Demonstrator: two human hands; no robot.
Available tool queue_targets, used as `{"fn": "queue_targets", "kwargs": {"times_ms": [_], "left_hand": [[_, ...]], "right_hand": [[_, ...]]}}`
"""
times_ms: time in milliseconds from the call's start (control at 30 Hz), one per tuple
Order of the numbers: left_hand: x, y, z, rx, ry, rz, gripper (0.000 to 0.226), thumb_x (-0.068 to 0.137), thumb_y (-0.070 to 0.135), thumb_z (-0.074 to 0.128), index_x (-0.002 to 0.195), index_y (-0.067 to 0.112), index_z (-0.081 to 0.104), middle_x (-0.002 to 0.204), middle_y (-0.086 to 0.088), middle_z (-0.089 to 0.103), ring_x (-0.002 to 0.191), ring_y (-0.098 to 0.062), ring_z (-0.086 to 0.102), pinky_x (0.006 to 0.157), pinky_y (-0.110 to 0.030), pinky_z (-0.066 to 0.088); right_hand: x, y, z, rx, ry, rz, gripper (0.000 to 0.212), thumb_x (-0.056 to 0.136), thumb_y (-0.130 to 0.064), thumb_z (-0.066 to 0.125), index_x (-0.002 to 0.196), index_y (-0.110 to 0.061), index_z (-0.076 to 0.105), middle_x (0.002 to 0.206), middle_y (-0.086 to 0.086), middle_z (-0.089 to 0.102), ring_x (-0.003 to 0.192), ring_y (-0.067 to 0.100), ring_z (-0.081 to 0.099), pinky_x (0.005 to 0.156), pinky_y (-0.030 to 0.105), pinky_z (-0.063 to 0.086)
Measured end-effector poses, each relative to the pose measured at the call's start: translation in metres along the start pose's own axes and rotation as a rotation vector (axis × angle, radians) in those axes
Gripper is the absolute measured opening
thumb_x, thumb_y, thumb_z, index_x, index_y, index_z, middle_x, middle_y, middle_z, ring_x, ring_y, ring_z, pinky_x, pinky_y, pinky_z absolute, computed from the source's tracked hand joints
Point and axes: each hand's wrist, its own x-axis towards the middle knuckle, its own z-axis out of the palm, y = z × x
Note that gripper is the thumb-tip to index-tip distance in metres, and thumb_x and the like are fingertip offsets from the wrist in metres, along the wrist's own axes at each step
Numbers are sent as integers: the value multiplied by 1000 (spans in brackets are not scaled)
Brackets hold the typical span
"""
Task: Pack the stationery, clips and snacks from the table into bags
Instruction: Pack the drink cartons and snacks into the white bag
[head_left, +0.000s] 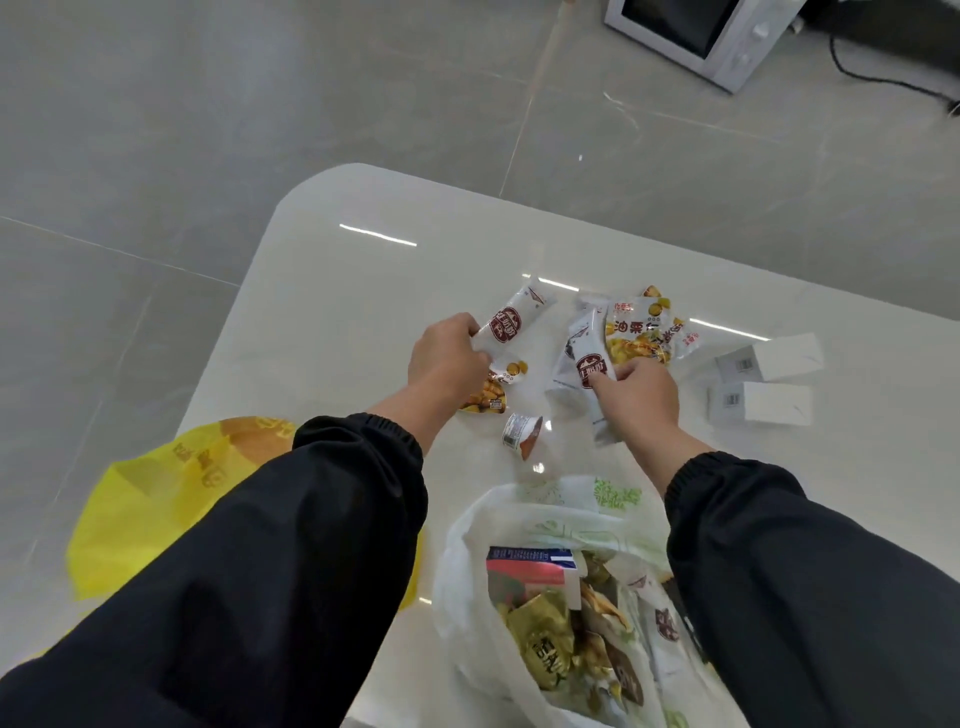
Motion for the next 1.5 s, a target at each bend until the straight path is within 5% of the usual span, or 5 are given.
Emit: {"fn": "queue_targets", "kwargs": {"times_ms": [133, 500, 800, 1067, 1500], "left_hand": [[-46, 22, -1, -55, -40, 15, 11, 81, 12, 59, 90, 18, 56, 83, 1, 56, 69, -17, 54, 51, -24, 36], [-174, 49, 66, -270, -99, -13, 13, 80, 12, 62, 90, 17, 57, 89, -7, 63, 77, -27, 66, 69, -42, 57], [-262, 27, 130, -306, -98, -153, 17, 85, 12, 57, 101, 16, 54, 84, 6, 56, 77, -16, 55, 64, -30, 46], [-301, 12, 160, -309, -143, -238, 17, 84, 10, 53, 95, 21, 47, 82, 6, 55, 80, -22, 63, 73, -46, 57], [-309, 21, 180, -150, -157, -294, 16, 90, 12, 48, 103, 14, 40, 98, -9, 58, 81, -32, 65, 70, -45, 58]], "right_hand": [[-30, 19, -29, 38, 5, -26, 23, 83, -28, 66, 83, -6, 60, 74, 5, 62, 69, 27, 63, 61, 33, 51], [-93, 100, -79, 10, 36, -48, 30, 84, -22, 67, 66, -13, 44, 62, 0, 46, 58, 17, 45, 55, 29, 36], [-144, 183, -85, -16, -48, -101, 21, 88, -26, 64, 85, -9, 51, 74, -1, 47, 71, 17, 46, 64, 31, 38], [-164, 235, -97, -275, -192, -89, 16, 88, -22, 58, 79, -13, 48, 75, 1, 52, 67, 21, 48, 51, 28, 31], [-147, 230, -83, -106, -235, 119, 31, 91, -1, 44, 121, 1, 50, 118, 18, 57, 98, 31, 54, 73, 29, 38]]}}
